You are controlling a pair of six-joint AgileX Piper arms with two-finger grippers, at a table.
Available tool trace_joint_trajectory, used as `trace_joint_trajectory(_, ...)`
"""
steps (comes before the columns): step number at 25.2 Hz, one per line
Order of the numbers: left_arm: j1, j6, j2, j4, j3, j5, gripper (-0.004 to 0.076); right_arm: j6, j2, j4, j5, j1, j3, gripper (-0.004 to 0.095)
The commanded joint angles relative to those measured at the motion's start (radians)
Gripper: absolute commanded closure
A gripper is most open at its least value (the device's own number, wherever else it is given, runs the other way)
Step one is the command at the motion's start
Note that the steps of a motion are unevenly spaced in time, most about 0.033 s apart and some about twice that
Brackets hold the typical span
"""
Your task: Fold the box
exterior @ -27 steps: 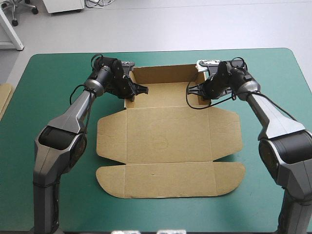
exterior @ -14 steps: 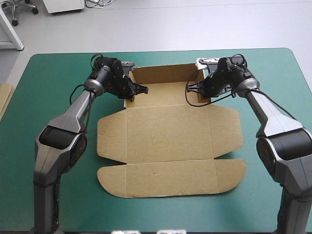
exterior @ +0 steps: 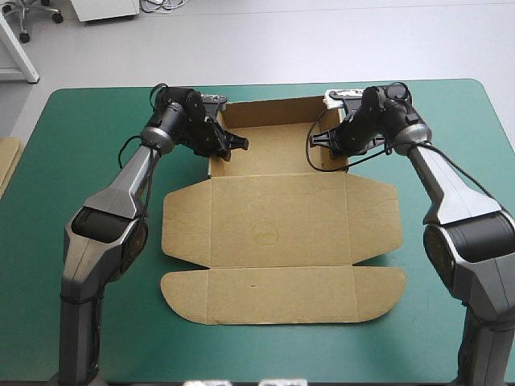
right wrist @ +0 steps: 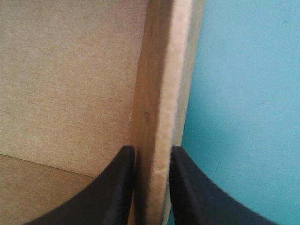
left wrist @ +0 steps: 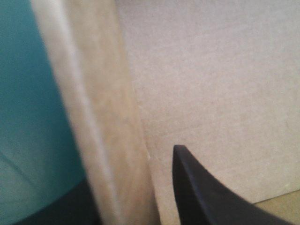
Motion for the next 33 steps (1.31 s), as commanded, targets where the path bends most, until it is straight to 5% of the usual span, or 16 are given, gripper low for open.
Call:
trace_joint_trajectory(1,-0.012,0.007,-0.074,-0.048,-0.035,-0.017,0.0377,-0.013,-0.061,0.035,-0.033,0.0,-0.035,0.061)
trace_joint_trajectory(8,-0.012,0.008,-0.074,-0.051,-0.037,-0.023,0.0325,-0.015,-0.061,-0.012,-0.033,-0.003,-0.037,0.0453)
trace_joint_trajectory(21,-0.012,0.011,-0.075,-0.047,-0.163,-0.051,0.0321,-0.026,-0.066,-0.015,-0.034,-0.032,-0.126,0.0449)
trace_joint_trajectory(33,-0.01,-0.007,-0.127,0.087,-0.246,0.04,0.0321,-0.03,-0.158,-0.06,0.034,-0.032,-0.177,0.0451)
